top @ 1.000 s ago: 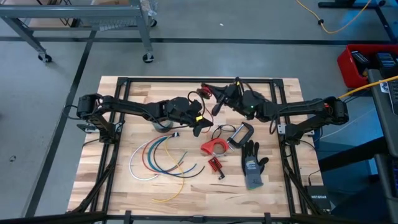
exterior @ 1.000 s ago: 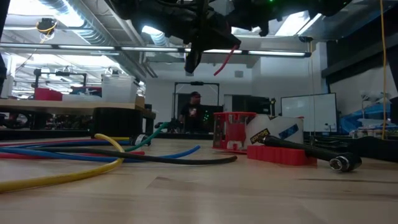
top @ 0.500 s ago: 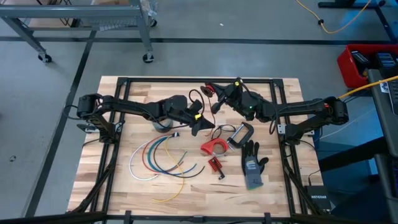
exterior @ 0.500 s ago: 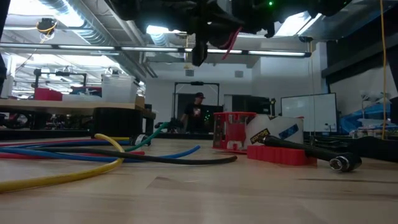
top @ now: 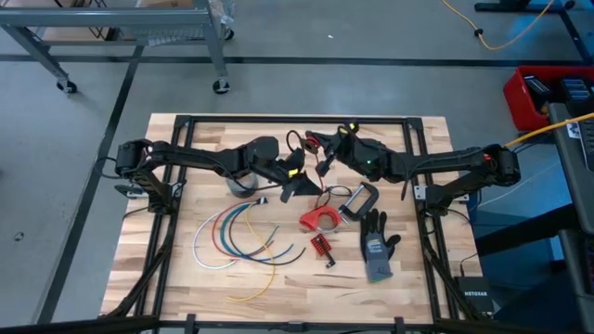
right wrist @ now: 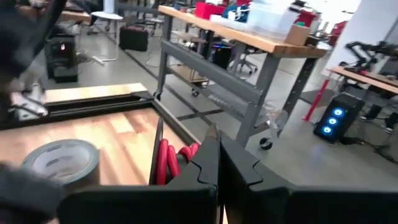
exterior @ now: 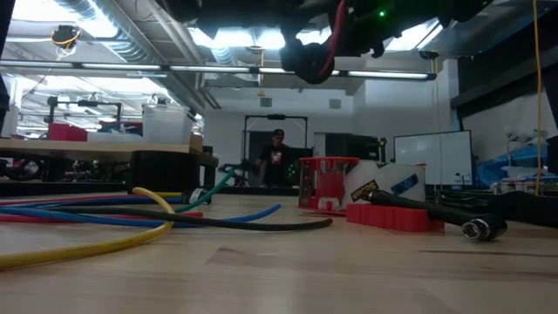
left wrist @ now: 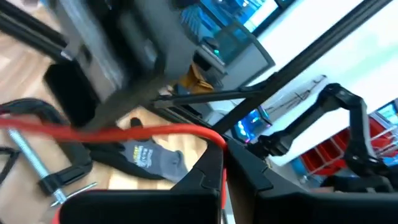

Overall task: Coil cords
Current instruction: Coil the red wire onto the spool

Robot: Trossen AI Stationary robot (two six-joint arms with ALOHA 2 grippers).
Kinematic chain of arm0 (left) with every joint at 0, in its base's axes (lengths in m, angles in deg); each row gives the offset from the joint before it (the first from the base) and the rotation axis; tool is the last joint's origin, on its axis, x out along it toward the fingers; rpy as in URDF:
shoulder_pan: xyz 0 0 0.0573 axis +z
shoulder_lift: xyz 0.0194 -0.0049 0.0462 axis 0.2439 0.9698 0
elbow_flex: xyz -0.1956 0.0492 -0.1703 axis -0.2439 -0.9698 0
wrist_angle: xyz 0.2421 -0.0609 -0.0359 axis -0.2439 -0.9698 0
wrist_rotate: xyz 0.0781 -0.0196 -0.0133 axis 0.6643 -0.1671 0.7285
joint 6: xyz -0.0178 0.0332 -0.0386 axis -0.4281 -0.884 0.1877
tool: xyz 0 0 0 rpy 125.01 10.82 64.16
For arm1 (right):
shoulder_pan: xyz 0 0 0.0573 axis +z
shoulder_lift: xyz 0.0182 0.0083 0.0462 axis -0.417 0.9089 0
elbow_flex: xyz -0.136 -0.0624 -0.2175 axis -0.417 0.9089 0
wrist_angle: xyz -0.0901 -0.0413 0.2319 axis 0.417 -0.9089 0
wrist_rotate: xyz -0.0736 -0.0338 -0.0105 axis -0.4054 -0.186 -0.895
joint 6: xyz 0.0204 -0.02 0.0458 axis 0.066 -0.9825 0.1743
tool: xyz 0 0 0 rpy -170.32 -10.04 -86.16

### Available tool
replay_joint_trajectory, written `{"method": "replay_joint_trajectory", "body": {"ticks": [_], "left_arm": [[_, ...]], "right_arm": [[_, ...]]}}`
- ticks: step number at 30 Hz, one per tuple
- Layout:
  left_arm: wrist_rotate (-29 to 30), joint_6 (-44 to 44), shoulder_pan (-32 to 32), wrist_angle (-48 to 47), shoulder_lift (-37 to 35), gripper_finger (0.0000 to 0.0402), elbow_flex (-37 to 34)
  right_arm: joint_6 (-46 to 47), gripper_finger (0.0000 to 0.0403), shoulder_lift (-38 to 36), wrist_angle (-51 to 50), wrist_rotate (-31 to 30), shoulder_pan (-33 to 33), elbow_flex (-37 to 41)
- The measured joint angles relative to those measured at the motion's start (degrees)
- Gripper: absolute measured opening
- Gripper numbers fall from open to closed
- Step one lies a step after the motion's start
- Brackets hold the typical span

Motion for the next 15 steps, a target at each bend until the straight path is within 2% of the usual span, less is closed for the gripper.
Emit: {"method": "replay_joint_trajectory", "body": {"ticks": [5,10,15], "left_arm": [[-1.5,-0.2,0.2,-3.9,-1.1,0.0000,0.3],[-1.5,-0.9,0.2,-8.6,-2.8,0.0000,0.4],[-1.3,-2.2,0.5,-8.3,-3.9,0.0000,0.3]], "right_arm": [[-0.3,0.0003,0.0,-1.5,3.0,0.0,0.0],[-0.3,0.0003,0.0,-2.7,3.5,0.0,0.0],[-0.3,0.0003,0.0,-3.5,4.5,0.0,0.0]]}}
